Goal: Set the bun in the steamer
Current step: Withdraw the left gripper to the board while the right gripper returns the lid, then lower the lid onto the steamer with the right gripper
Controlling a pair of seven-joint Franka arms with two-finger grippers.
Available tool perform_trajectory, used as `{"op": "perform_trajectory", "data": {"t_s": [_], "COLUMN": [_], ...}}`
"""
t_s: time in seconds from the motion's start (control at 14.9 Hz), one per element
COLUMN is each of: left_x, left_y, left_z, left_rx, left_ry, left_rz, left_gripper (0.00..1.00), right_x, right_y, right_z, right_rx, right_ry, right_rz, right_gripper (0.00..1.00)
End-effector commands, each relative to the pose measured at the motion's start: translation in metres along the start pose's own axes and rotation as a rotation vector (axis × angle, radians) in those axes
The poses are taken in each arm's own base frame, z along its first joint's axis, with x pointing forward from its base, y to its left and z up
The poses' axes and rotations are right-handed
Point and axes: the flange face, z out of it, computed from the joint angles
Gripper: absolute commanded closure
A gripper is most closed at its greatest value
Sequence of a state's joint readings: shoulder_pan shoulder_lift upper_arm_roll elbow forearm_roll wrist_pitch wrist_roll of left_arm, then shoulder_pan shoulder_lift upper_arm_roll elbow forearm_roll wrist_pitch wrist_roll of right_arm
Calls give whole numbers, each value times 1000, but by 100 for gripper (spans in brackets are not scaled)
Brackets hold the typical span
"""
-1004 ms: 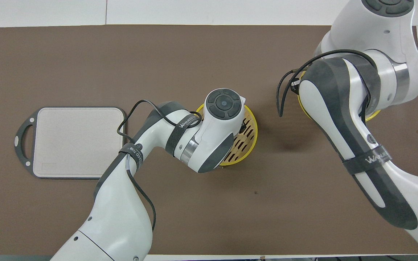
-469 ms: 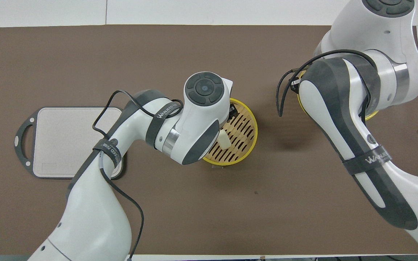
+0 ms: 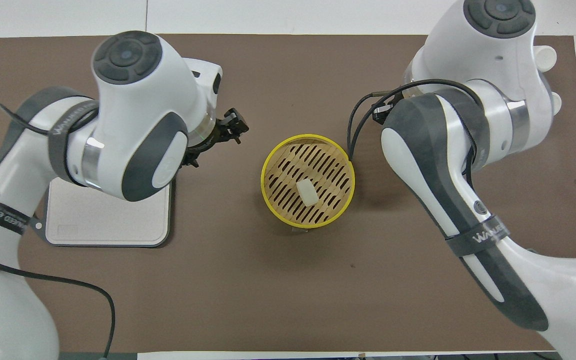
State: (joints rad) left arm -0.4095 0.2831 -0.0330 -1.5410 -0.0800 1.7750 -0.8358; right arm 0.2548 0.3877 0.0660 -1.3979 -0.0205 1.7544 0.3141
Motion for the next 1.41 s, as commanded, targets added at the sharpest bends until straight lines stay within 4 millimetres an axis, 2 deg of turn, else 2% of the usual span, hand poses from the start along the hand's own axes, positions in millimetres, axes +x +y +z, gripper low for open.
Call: {"op": "perform_trajectory", "data": {"t_s": [0.0,0.13,0.2,0.4,0.47,0.6,0.74,0.87,0.94,1.2,1.34], "left_x": [34,47,57,65,69,70,67,66,66,43,43], "left_y": [-66,-104,-128,-182,-199,-209,-207,-214,-218,-236,-238], "left_z": [-25,-48,-62,-91,-97,-102,-102,-106,-105,-103,-100], "left_rx": [6,3,-5,-5,9,43,80,85,87,97,98], "left_ry": [-26,-30,-25,-39,-35,-23,-13,-12,-22,-50,-57], "left_rz": [83,155,184,288,324,371,386,402,429,448,445], "left_gripper": [0,0,0,0,0,0,0,0,0,0,0], "right_x": [-18,-29,-37,-50,-54,-53,-50,-55,-60,-59,-57], "right_y": [-36,-63,-86,-117,-129,-158,-182,-206,-216,-221,-224], "right_z": [-12,-15,-15,-22,-18,-7,9,24,25,31,33], "right_rx": [17,22,27,78,88,80,73,60,59,72,95], "right_ry": [31,37,44,36,26,24,21,26,43,57,78], "right_rz": [57,100,114,167,187,212,232,245,229,226,227], "right_gripper": [100,100,100,100,100,100,100,100,100,100,100]}}
